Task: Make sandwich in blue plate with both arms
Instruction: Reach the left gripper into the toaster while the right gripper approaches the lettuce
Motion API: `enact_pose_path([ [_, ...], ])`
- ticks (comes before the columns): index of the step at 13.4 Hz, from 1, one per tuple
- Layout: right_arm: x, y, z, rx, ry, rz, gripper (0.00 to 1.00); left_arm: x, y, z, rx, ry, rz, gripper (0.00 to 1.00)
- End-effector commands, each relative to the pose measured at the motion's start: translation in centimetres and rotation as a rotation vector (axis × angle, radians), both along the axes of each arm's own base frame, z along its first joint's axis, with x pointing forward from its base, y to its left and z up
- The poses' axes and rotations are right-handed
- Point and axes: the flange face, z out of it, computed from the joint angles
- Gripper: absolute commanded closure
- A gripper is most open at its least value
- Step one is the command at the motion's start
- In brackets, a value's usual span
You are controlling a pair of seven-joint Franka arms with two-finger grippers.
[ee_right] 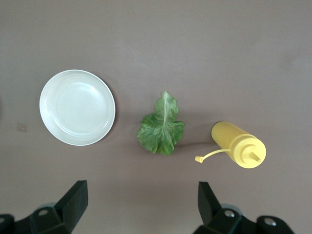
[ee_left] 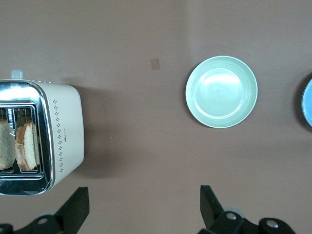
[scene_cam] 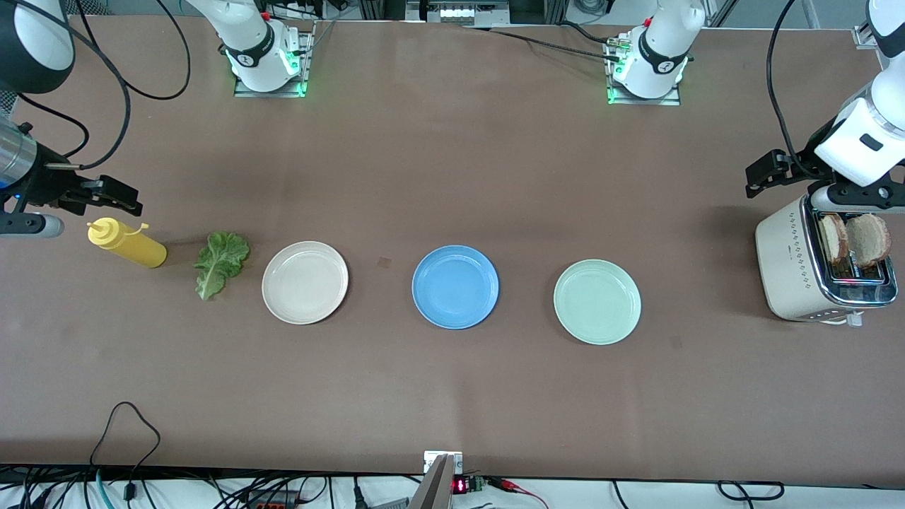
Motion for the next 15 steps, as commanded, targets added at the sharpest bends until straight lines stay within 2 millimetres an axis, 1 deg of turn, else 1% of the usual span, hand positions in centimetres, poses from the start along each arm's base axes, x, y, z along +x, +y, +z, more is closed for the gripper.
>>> enact_pose_path([
  [1,-1.8,-0.1,0.2,0.017,-0.022,-0.009,0.00,-0.1,0.3,0.2,-0.027,0.010,0.006,0.00],
  [5,-1.4,-0.4,0.4,0.013,-0.030,-0.012,0.00,0.3,0.5,0.2,-0.030,-0.008,0.013,0.00],
  [6,-1.5,-0.4,0.3,0.013,-0.028,-0.012,0.00,0.7,1.3,0.0,-0.030,-0.028,0.028,0.00],
  [8,-1.5,-0.4,0.3,0.013,-0.028,-0.012,0.00,1.5,3.0,-2.0,-0.034,0.014,0.046,0.00],
  [9,-1.4,-0.4,0.4,0.013,-0.031,-0.012,0.00,1.6,3.4,-2.9,-0.045,0.043,0.056,0.00],
  [10,-1.4,-0.4,0.4,0.013,-0.033,-0.012,0.00,2.0,3.4,-4.2,-0.067,0.073,0.063,0.00],
  [11,-1.4,-0.4,0.4,0.013,-0.031,-0.012,0.00,2.3,4.8,-5.1,-0.071,0.085,0.086,0.00],
  [12,-1.4,-0.4,0.4,0.013,-0.031,-0.013,0.00,2.6,6.8,-6.1,-0.073,0.098,0.117,0.00],
  [13,-1.4,-0.5,0.4,0.013,-0.031,-0.015,0.00,2.9,9.1,-7.8,-0.066,0.124,0.153,0.00],
  [14,-1.4,-0.5,0.4,0.013,-0.031,-0.013,0.00,3.5,11.4,-8.6,-0.067,0.130,0.185,0.00],
  [15,-1.4,-0.9,0.3,0.013,-0.030,-0.021,0.00,4.3,13.3,-9.4,-0.071,0.136,0.182,0.00],
])
